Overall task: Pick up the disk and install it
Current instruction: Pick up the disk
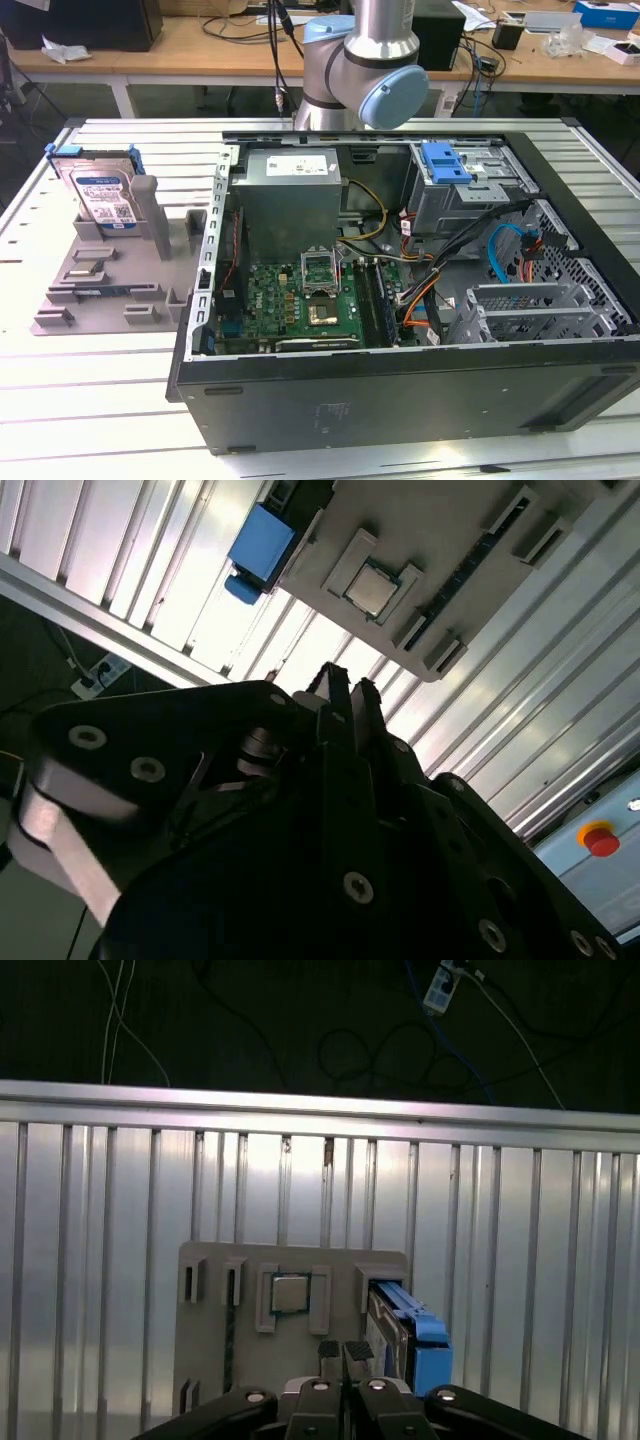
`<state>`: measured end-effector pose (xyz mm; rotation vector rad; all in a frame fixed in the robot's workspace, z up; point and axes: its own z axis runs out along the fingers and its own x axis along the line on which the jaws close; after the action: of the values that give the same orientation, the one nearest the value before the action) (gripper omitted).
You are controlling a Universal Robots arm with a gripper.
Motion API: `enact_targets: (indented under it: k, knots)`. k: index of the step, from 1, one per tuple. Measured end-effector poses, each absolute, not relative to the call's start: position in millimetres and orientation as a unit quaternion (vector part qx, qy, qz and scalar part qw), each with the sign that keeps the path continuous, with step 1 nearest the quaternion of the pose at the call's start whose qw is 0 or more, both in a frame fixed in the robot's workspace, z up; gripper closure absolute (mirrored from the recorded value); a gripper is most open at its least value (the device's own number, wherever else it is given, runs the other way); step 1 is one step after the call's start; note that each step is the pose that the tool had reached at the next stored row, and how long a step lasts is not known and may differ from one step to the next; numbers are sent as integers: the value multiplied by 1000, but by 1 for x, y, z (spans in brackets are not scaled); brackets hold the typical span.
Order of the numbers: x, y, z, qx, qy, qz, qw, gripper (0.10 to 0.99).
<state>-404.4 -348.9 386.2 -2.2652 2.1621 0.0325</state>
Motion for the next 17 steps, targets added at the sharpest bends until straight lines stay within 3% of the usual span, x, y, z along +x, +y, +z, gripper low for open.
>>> enact_targets:
  k: [1,2,4,17]
  knots:
    - [-404,-349,386,-723,690,10,5,855]
    - [-404,-349,386,-723,690,10,5,729]
    - [-404,-349,386,-723,690,10,5,608]
    - [-404,-337,385,-715,699,10,5,608]
